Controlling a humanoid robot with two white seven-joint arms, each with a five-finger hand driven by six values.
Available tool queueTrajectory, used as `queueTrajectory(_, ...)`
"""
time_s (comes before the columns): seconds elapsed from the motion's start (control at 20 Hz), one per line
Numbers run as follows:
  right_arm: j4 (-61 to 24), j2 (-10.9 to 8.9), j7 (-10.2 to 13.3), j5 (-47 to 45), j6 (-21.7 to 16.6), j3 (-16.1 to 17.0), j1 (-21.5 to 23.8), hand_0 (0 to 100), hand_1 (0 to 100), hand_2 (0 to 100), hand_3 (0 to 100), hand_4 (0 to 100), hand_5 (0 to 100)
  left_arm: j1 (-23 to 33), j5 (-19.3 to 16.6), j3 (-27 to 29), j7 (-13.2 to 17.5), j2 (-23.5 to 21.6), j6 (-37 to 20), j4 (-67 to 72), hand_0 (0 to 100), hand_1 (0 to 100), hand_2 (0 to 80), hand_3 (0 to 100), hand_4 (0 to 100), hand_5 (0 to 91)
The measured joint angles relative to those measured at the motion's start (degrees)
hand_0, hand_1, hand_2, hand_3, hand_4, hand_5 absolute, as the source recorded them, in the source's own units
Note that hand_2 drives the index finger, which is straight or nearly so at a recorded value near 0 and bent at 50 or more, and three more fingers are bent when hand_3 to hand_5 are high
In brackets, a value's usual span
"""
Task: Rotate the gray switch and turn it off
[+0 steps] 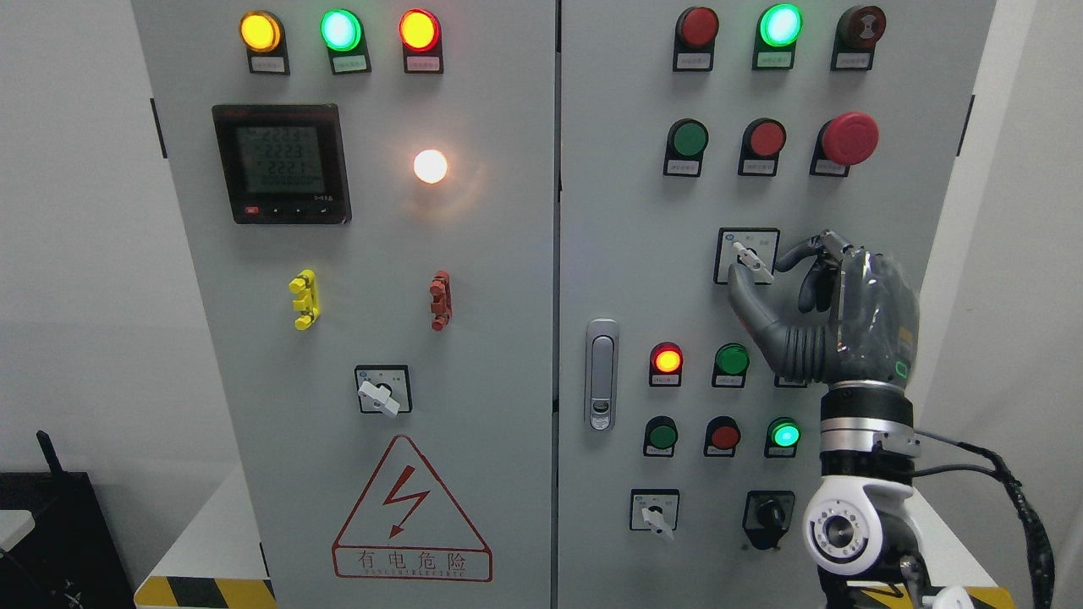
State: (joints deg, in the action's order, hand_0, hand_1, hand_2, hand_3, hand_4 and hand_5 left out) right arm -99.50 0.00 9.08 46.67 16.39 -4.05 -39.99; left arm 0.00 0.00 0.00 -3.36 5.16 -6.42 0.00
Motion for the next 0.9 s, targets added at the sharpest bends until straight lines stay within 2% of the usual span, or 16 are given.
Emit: queueTrajectory(0.9,0.2,0.0,0.0,0.1,0.7,-0.8,-0.6,15,43,62,100,100,100,0.0,0.0,0.0,0.0,0.0,0.0,0.0,12,39,0.0,0,0,0.0)
